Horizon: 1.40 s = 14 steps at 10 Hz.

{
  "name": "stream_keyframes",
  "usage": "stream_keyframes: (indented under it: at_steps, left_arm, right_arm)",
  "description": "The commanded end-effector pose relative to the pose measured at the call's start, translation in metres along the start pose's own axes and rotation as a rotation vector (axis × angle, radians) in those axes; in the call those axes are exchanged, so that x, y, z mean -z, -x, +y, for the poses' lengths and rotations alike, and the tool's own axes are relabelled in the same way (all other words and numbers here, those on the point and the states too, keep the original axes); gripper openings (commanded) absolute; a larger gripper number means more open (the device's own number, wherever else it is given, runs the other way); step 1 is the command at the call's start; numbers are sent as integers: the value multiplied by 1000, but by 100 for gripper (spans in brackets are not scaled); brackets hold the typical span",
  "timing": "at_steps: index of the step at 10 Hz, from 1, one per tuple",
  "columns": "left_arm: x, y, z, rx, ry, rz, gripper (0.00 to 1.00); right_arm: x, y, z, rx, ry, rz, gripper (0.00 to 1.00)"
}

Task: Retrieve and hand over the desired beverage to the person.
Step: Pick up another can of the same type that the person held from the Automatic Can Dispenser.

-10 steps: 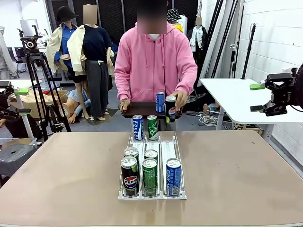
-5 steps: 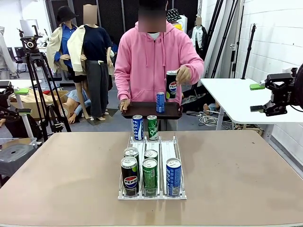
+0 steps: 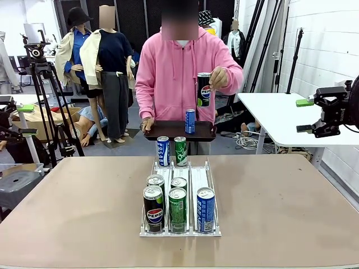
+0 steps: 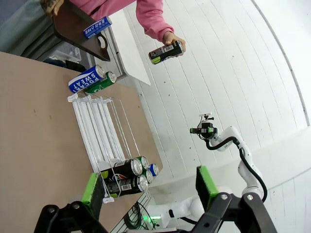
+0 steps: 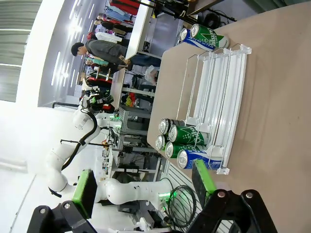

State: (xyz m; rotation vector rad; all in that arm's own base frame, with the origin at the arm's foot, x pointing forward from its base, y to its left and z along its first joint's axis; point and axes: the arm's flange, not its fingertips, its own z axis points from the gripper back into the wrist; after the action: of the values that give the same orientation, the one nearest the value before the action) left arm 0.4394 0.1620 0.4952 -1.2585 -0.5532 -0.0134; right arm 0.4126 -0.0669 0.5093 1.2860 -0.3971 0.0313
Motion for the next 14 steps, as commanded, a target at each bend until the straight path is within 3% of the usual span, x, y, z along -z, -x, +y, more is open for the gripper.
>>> stream_keyframes:
  at_steps: [1, 14]
  left_arm:
    - [-1, 2, -1, 3, 9, 3, 100]
    - [-1, 2, -1, 3, 9, 3, 100]
  right_arm:
    - [0, -1, 0, -1, 8, 7, 100]
    - [0, -1, 0, -1, 8, 7, 100]
